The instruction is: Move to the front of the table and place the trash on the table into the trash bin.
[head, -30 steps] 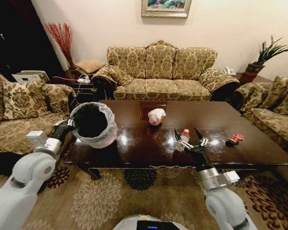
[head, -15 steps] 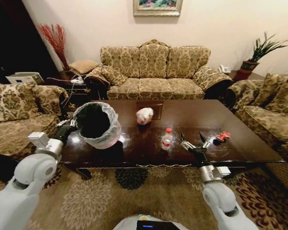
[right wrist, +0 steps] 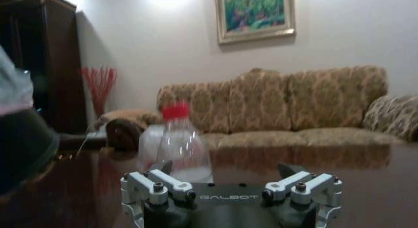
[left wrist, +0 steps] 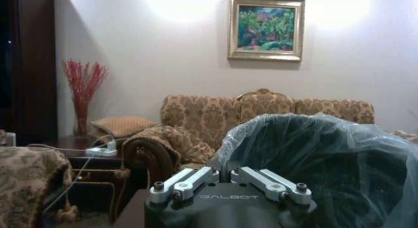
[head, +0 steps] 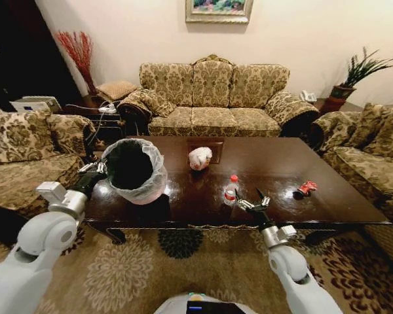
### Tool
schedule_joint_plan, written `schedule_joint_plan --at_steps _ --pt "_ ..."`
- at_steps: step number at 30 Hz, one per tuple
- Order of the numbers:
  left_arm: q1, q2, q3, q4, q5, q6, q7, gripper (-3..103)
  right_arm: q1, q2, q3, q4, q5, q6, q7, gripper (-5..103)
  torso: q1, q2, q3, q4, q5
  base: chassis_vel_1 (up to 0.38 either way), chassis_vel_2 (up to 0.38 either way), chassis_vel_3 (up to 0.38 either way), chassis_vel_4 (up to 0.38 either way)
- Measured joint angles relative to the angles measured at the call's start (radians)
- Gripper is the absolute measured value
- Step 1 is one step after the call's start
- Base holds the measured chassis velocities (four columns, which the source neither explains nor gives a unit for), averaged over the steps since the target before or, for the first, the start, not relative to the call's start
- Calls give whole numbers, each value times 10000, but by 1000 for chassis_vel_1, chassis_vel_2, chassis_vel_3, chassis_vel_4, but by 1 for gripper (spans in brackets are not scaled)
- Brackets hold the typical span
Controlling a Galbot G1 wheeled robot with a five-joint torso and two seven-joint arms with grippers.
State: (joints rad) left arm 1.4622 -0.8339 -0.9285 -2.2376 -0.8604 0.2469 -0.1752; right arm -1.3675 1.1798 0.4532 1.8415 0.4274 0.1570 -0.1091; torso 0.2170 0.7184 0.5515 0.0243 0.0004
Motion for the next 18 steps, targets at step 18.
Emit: schedule_joint_plan --at_steps 18 --pt "-91 115 163 196 -19 -150 337 3 1859 3 -1226 -1839 -352 -458 -452 92 0 0 -1 4 -4 0 0 0 0"
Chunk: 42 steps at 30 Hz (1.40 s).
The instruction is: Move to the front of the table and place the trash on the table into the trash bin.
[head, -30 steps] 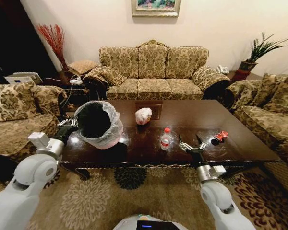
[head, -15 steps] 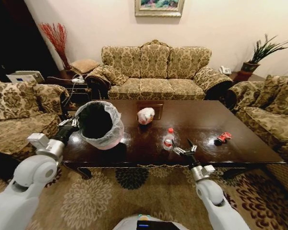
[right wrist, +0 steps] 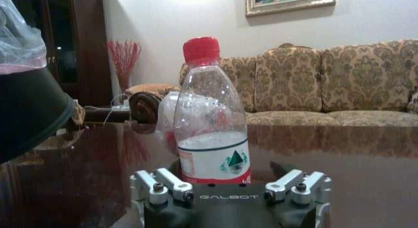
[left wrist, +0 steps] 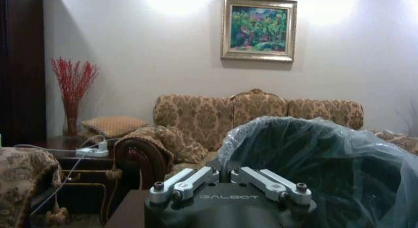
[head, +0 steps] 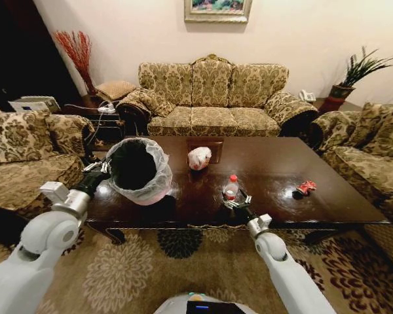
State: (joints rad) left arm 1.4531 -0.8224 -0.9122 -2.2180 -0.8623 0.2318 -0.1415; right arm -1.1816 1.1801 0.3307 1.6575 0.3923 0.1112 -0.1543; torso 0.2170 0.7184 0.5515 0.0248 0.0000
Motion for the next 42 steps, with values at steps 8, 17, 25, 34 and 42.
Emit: schedule_joint_plan --at_steps 8,17,25,34,42 --pt "-40 73 60 56 2 -8 70 3 -17 -62 -1 -39 -31 11 60 60 0 2 0 -1 1 0 0 0 0" --pt "-23 291 144 147 24 -87 235 3 -52 -118 17 109 71 153 43 33 0 2 0 -1 1 0 0 0 0" --pt "-23 923 149 335 -452 -175 318 3 186 -605 212 2032 1364 -201 36 18 0 2 0 -2 1 0 0 0 0" --pt "155 2189 249 359 -1109 -49 737 3 1749 -2274 171 4796 5065 -1306 -802 15 -1 2 0 1 2 0 0 0 0" --pt "234 3005 688 -217 -1879 90 1009 3 3781 -2528 -1966 5629 6617 -1959 -1242 15 0 2 0 -3 2 0 0 0 0"
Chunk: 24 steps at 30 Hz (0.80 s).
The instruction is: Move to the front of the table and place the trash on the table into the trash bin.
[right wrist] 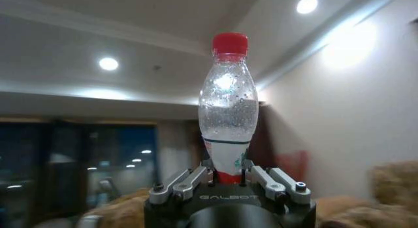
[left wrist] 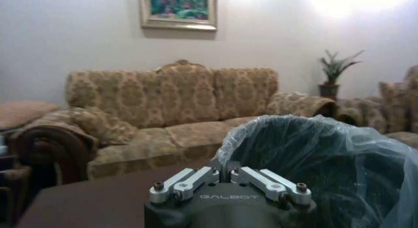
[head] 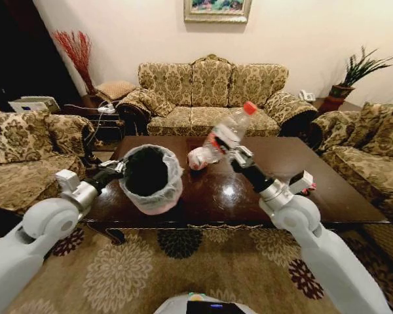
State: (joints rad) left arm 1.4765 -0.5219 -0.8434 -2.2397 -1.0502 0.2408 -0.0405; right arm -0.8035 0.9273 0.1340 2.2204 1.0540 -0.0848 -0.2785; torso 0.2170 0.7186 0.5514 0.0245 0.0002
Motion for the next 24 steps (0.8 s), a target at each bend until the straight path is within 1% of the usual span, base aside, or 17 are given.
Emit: schedule_joint_plan --at_steps 2,3,6,7,9,10,11,12,13,14,15,16,17,18,19,20,24 --pt "105 -54 16 -255 -77 86 16 3 825 424 -836 -335 -190 -24 -58 15 0 0 0 2 -1 0 0 0 0" --pt "105 -54 16 -255 -77 86 16 3 825 424 -836 -335 -190 -24 -58 15 0 0 0 2 -1 0 0 0 0" --pt "245 -257 84 -629 -107 211 28 3 1773 1019 -2013 -943 -547 -38 -182 15 0 0 1 6 -4 0 0 0 0" --pt "245 -257 84 -629 -107 211 28 3 1773 1019 -2013 -943 -547 -38 -182 15 0 0 1 6 -4 0 0 0 0" --pt "283 -389 84 -805 -107 265 30 3 2132 1175 -2583 -1282 -770 -33 -288 15 0 0 1 6 -4 0 0 0 0" --pt "300 -480 66 -900 -106 289 30 3 2289 1239 -2841 -1527 -1081 0 -445 15 0 0 0 5 -4 0 0 0 0" --pt "333 -532 26 -958 -95 297 32 3 2336 1265 -2922 -1679 -1367 44 -574 15 0 0 0 4 -3 0 0 0 0" --pt "333 -532 26 -958 -95 297 32 3 2336 1265 -2922 -1679 -1367 44 -574 15 0 0 0 4 -3 0 0 0 0" --pt "372 -575 -10 -1006 -83 304 35 3 2353 1281 -2964 -1796 -1603 52 -711 15 0 0 0 3 0 0 0 0 0" --pt "409 -622 -42 -1052 -76 313 38 3 2357 1294 -2996 -1886 -1765 45 -802 13 0 0 1 2 1 0 0 0 0" --pt "450 -681 -65 -1109 -73 331 38 3 2356 1319 -3060 -1958 -1889 41 -846 15 0 0 1 2 0 0 0 0 0" --pt "450 -681 -65 -1109 -73 331 38 3 2356 1319 -3060 -1958 -1889 41 -846 15 0 0 1 2 0 0 0 0 0" --pt "477 -741 -69 -1181 -79 371 35 3 2343 1354 -3130 -2006 -1985 41 -851 20 0 -1 1 2 0 0 0 0 0" --pt "486 -763 -69 -1217 -82 405 32 3 2335 1374 -3163 -2028 -2047 41 -852 20 0 -1 1 3 0 0 0 0 0" --pt "494 -775 -62 -1249 -82 442 31 3 2330 1385 -3194 -2051 -2113 46 -852 26 0 0 0 3 0 0 0 0 0" --pt "494 -775 -62 -1249 -82 442 31 3 2330 1385 -3194 -2051 -2113 46 -852 26 0 0 0 3 0 0 0 0 0" --pt "499 -754 -30 -1195 -55 487 23 3 2333 1356 -3180 -2045 -2124 70 -846 47 0 0 0 2 0 0 0 0 0"
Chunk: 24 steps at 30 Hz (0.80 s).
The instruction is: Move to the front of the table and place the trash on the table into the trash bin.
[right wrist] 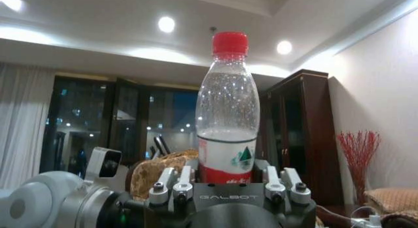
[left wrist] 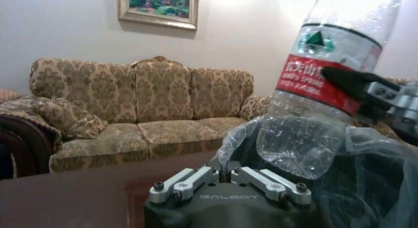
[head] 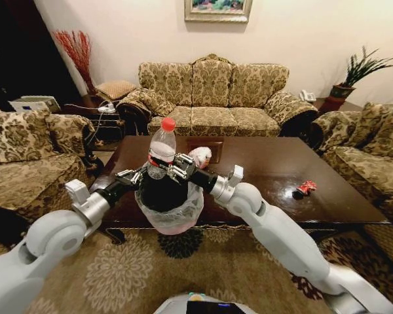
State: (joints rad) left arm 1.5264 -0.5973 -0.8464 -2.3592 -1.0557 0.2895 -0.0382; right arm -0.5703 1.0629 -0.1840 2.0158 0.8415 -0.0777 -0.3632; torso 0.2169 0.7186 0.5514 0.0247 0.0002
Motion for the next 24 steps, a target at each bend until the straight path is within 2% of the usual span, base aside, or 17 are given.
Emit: schedule_joint_plan --at_steps 2,5,6,9,10,12,13,15,18,21,22,24 --pt "-8 17 0 48 8 13 -13 3 2 -26 35 26 23 8 5 47 0 0 0 0 0 0 0 0 0" --pt "-23 71 -2 166 23 72 -89 3 -16 -102 187 122 94 21 6 64 0 0 0 0 -1 0 0 0 0" --pt "-23 71 -2 166 23 72 -89 3 -16 -102 187 122 94 21 6 64 0 0 0 0 -1 0 0 0 0" --pt "-3 103 -19 210 18 92 -116 3 -128 -183 420 235 164 32 20 80 0 0 0 0 -1 0 0 0 0" --pt "-3 103 -19 210 18 92 -116 3 -128 -183 420 235 164 32 20 80 0 0 0 0 -1 0 0 0 0" --pt "29 102 -27 219 4 125 -131 3 -209 -217 621 324 262 36 83 90 0 0 0 -1 0 0 0 0 0" --pt "29 102 -27 219 4 125 -131 3 -209 -217 621 324 262 36 83 90 0 0 0 -1 0 0 0 0 0" --pt "72 66 -42 291 4 160 -210 3 -296 -242 945 411 410 47 279 99 0 0 0 0 0 0 0 0 0" --pt "87 -18 -87 387 6 193 -294 3 -389 -264 1266 482 609 51 558 100 0 0 0 0 -1 0 0 0 0" --pt "55 -298 -308 748 220 232 -438 3 -964 -557 2295 589 721 -6 1997 100 0 0 0 1 -3 0 0 0 0" --pt "55 -298 -308 748 220 232 -438 3 -964 -557 2295 589 721 -6 1997 100 0 0 0 1 -3 0 0 0 0" --pt "-24 -438 -412 975 507 177 -329 3 -1472 -835 2679 529 328 -318 3403 100 0 0 -1 -1 -2 0 0 0 0"
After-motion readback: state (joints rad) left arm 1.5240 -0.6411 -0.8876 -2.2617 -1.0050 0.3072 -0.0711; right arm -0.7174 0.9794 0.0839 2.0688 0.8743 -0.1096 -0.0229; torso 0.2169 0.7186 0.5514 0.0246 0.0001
